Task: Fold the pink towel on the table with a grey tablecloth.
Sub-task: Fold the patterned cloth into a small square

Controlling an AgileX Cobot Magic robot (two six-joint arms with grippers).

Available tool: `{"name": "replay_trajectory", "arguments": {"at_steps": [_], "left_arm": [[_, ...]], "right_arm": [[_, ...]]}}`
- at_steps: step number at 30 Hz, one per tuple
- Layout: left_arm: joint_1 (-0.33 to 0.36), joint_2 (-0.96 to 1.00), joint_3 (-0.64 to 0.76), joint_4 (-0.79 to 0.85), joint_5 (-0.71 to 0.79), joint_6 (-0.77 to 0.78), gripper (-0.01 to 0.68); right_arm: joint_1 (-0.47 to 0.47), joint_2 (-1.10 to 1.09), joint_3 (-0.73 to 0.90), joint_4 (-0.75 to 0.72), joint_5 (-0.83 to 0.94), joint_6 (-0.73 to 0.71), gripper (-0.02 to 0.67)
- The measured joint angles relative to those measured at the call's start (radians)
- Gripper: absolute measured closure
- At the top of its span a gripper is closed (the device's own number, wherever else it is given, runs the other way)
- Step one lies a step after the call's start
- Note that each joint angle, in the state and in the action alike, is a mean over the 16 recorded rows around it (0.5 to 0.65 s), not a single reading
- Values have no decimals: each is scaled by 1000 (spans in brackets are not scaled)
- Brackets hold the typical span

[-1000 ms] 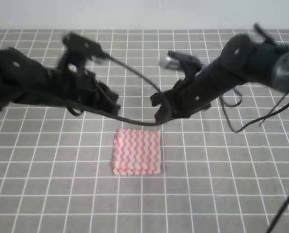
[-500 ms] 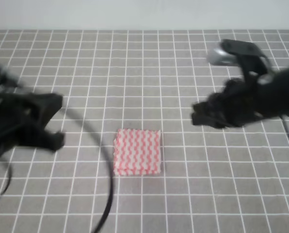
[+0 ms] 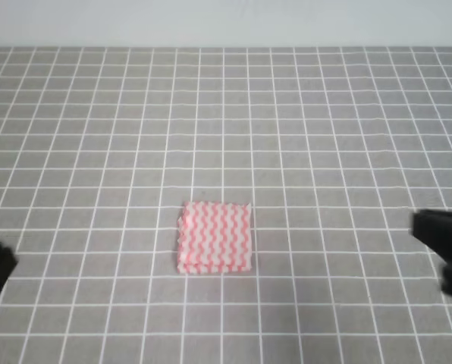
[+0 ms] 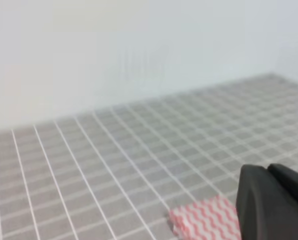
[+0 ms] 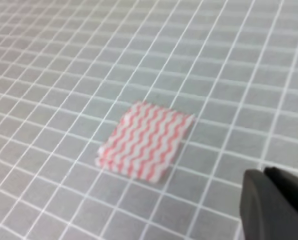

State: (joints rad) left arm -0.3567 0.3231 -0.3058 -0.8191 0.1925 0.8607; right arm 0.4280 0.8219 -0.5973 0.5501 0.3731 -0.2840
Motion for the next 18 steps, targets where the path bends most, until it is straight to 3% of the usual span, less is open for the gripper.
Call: {"name": "replay_trajectory", "arguments": {"at_steps": [8, 18], "left_arm": [[0, -269, 187, -3, -58, -21, 675], [0, -348, 308, -4, -141, -26, 675]], "right_arm": [[0, -280, 201, 10, -112, -42, 666], [0, -438, 320, 40, -202, -181, 665]]}}
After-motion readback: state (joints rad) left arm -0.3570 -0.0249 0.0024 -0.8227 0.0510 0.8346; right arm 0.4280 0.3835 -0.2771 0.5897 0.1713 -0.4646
